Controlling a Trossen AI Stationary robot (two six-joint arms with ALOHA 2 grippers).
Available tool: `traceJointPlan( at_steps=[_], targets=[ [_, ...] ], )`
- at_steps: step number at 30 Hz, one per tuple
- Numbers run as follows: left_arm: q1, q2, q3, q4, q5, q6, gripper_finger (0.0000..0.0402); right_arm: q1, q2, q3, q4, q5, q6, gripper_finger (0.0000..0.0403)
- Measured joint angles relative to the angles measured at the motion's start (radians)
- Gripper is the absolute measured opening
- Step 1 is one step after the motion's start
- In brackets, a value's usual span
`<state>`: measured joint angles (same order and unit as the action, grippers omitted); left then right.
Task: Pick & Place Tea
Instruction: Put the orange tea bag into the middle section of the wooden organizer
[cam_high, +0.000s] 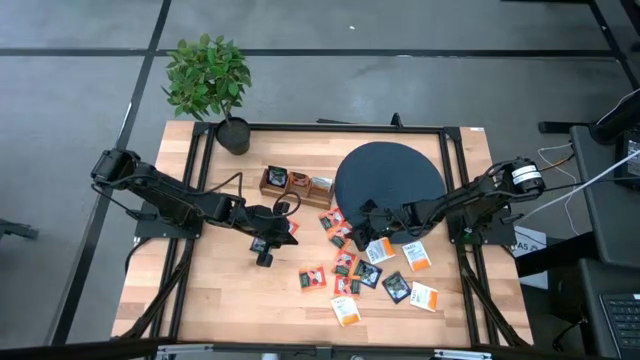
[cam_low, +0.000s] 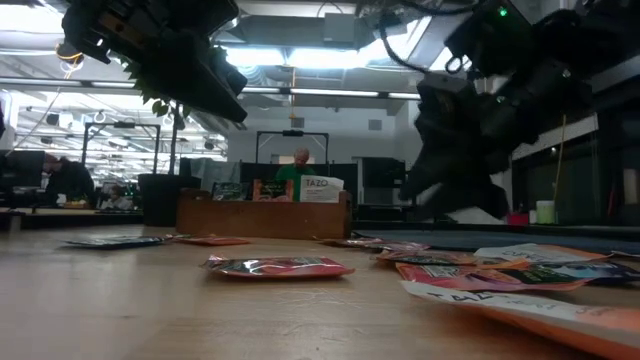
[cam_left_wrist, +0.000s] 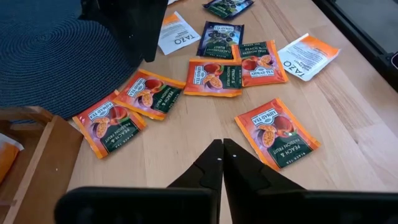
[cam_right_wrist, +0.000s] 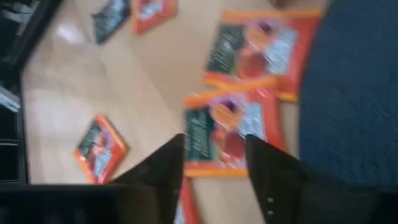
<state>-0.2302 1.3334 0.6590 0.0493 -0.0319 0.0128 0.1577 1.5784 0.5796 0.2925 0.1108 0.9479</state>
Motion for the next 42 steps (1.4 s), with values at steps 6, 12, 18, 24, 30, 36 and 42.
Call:
traceJointPlan(
  at_steps=[6, 12, 18, 24, 30, 36, 42],
  targets=[
    [0.000, 0.000, 0.000, 0.035, 0.000, -0.008, 0.0008, -0.007, 0.000, 0.046, -0.062, 0.005, -0.069, 0.0022],
    [0.000, 0.000, 0.000, 0.062, -0.002, -0.007, 0.0011, -0.014, 0.059, 0.046, -0.064, 0.012, -0.043, 0.0006],
    [0.000, 0.000, 0.000, 0.063, -0.016, -0.008, 0.0011, -0.014, 0.114, 0.045, -0.039, 0.012, -0.052, 0.0004],
    [0.000, 0.000, 0.000, 0.064, -0.019, -0.010, 0.0013, -0.014, 0.116, 0.045, -0.038, 0.046, -0.034, 0.0003],
    [0.000, 0.000, 0.000, 0.064, -0.020, -0.009, 0.0011, -0.013, 0.116, 0.045, -0.034, 0.072, 0.030, 0.0002],
    [0.000, 0.000, 0.000, 0.063, -0.020, -0.009, 0.0015, -0.004, 0.116, 0.045, 0.066, 0.071, 0.041, 0.0002],
    [0.000, 0.000, 0.000, 0.060, -0.020, -0.009, 0.0012, -0.003, 0.109, 0.045, 0.068, 0.086, 0.010, 0.0002]
  ],
)
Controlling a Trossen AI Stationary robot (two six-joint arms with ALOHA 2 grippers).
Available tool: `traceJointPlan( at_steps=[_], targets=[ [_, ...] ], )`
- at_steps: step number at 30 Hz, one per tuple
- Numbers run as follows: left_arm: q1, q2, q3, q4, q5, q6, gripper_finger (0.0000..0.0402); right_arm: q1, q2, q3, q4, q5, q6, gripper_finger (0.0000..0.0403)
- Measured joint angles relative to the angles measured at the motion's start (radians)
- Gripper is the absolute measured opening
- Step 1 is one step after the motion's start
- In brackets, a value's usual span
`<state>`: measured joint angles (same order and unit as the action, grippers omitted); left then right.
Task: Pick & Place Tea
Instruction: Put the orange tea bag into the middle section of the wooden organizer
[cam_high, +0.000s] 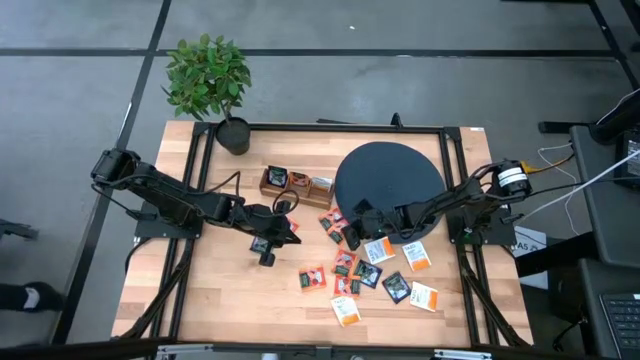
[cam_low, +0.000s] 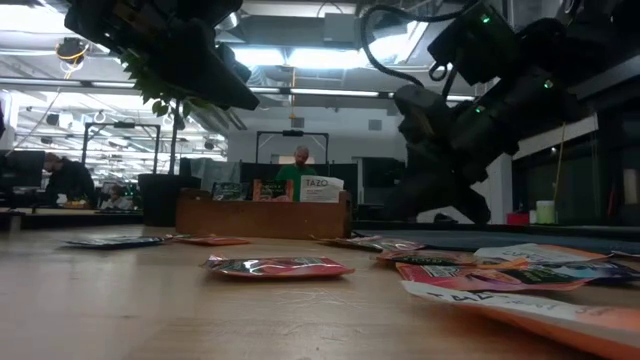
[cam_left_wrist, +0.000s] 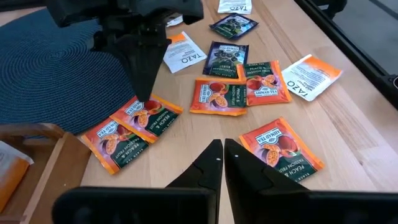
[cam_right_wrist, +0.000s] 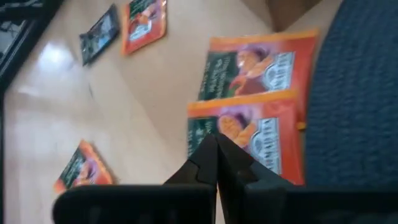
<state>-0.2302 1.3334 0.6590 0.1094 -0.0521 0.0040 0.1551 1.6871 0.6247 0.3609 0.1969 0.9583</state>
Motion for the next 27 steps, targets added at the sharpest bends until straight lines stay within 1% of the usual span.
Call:
traceJointPlan(
  at_steps=[6, 13, 17, 27],
  targets=[
    [0.000, 0.000, 0.000, 0.000, 0.000, 0.000, 0.0013, -0.009, 0.000, -0.001, -0.090, 0.020, -0.017, 0.0003],
    [0.000, 0.000, 0.000, 0.000, 0.000, 0.000, 0.0017, -0.009, 0.000, -0.001, -0.104, 0.045, -0.027, 0.0004],
    [0.000, 0.000, 0.000, 0.000, 0.000, 0.000, 0.0016, -0.009, 0.000, -0.001, -0.136, 0.046, -0.024, 0.0004],
    [0.000, 0.000, 0.000, -0.001, 0.000, 0.000, 0.0016, -0.008, 0.010, 0.001, -0.147, 0.050, -0.003, 0.0005]
  ],
)
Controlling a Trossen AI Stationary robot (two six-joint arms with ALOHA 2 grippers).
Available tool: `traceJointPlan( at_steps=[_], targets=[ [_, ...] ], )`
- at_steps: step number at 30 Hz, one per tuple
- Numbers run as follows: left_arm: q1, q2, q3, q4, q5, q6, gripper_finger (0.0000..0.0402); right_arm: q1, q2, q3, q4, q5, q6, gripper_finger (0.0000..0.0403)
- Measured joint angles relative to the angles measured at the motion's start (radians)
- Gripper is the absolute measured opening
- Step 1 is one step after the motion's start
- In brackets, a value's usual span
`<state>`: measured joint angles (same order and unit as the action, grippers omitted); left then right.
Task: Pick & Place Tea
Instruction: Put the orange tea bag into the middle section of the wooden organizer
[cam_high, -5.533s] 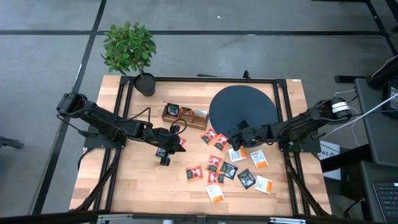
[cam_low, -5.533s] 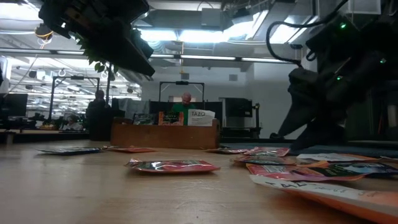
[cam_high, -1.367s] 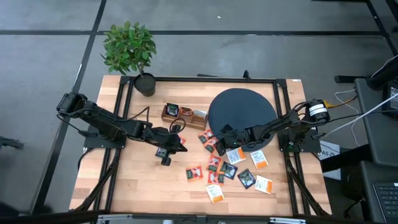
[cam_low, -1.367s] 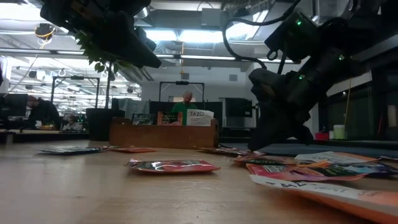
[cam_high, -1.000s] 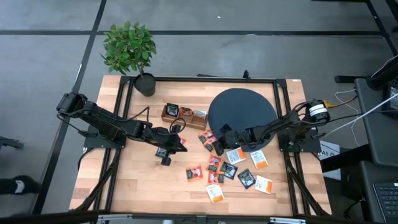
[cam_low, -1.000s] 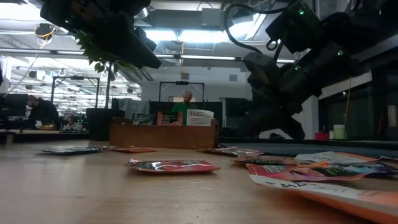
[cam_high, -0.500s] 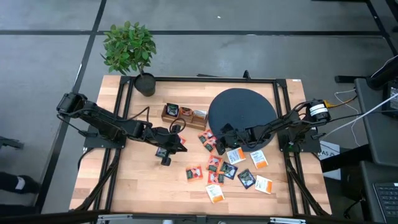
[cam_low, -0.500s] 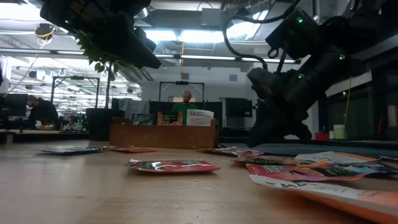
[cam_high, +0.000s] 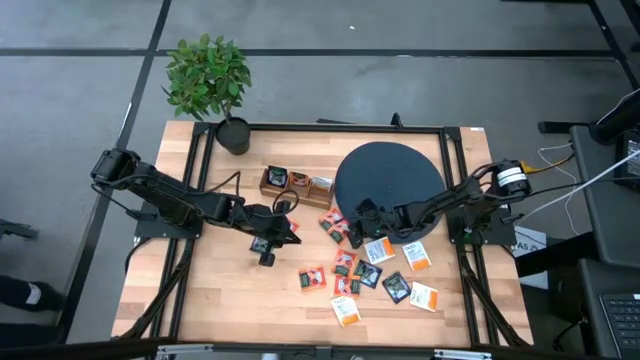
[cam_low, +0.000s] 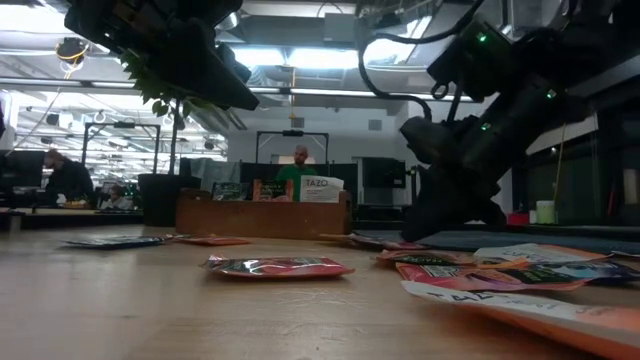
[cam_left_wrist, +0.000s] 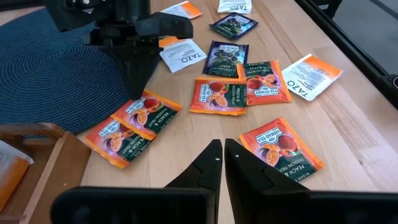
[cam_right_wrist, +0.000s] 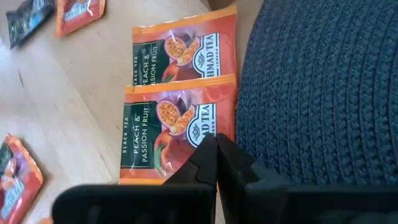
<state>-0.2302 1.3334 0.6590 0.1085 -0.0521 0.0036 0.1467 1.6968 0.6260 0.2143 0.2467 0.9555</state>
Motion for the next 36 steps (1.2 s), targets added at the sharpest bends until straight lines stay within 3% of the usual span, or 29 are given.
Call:
traceJointPlan(
  at_steps=[9, 19, 24, 31, 36],
  targets=[
    [0.000, 0.000, 0.000, 0.000, -0.043, 0.000, 0.0032, 0.002, 0.039, 0.002, 0.048, 0.004, 0.028, 0.0005],
    [-0.002, 0.011, 0.000, 0.009, -0.141, 0.079, 0.0084, 0.001, 0.041, 0.001, 0.076, -0.037, 0.013, 0.0005],
    [-0.019, 0.102, 0.000, 0.100, -0.153, 0.127, 0.0123, 0.001, 0.042, -0.001, 0.094, -0.051, 0.029, 0.0005],
    [-0.045, 0.255, 0.022, 0.155, -0.324, 0.212, 0.0162, 0.009, 0.043, -0.001, 0.104, -0.069, 0.059, 0.0005],
    [-0.046, 0.357, 0.096, 0.156, -0.311, 0.240, 0.0173, 0.023, 0.044, -0.001, 0.109, -0.064, 0.089, 0.0005]
  ],
)
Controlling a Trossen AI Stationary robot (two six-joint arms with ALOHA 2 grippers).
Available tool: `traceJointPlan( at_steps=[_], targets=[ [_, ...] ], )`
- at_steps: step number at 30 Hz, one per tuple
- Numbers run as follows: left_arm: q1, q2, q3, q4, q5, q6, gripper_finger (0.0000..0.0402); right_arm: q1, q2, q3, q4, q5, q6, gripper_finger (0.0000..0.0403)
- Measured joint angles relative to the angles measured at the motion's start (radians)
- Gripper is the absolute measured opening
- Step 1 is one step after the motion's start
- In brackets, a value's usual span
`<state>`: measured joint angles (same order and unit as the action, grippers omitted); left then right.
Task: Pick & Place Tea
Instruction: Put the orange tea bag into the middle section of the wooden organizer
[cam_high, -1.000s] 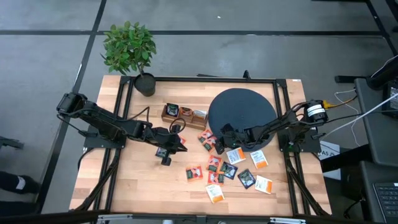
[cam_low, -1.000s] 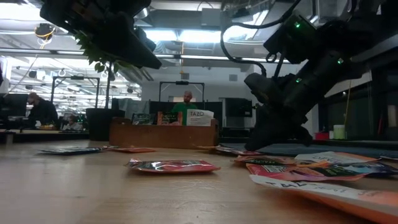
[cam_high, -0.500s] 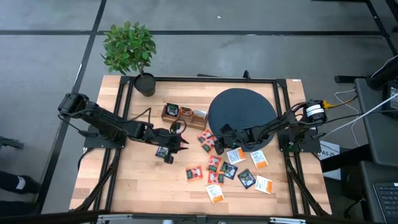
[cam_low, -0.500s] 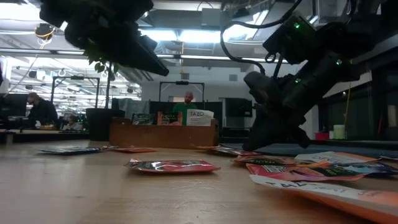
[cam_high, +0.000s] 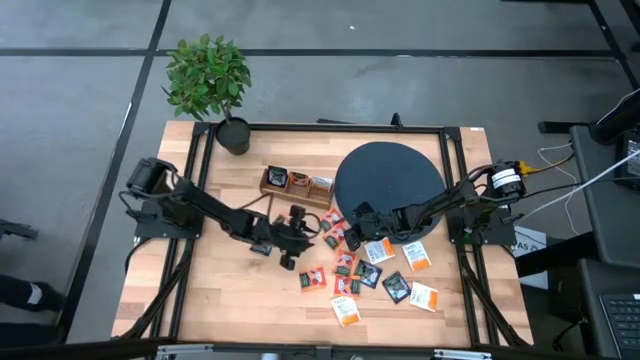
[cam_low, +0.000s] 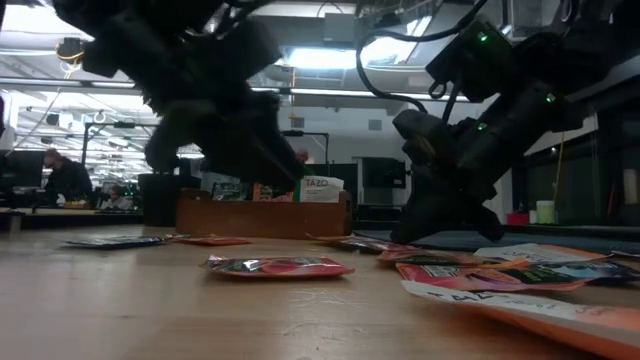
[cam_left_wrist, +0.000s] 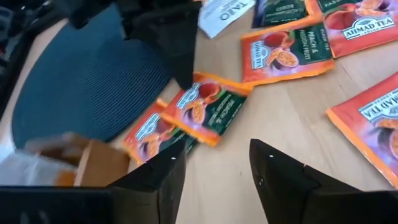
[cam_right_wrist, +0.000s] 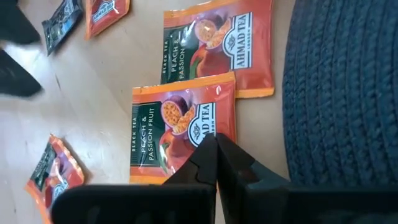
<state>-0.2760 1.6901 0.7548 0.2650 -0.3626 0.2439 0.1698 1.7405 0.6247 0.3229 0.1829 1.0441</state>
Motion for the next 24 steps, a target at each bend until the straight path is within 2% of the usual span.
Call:
traceJointPlan(
  at_steps=[12, 17, 24],
  targets=[
    [-0.005, 0.176, 0.139, -0.039, 0.006, 0.128, 0.0173, 0.006, 0.002, 0.024, 0.003, 0.000, -0.010, 0.0005],
    [-0.005, 0.219, 0.150, -0.038, -0.033, 0.197, 0.0175, 0.006, 0.002, 0.038, -0.024, -0.001, -0.021, 0.0005],
    [0.006, 0.238, 0.151, -0.026, -0.082, 0.205, 0.0171, 0.006, 0.002, 0.040, -0.020, -0.001, -0.022, 0.0005]
  ],
)
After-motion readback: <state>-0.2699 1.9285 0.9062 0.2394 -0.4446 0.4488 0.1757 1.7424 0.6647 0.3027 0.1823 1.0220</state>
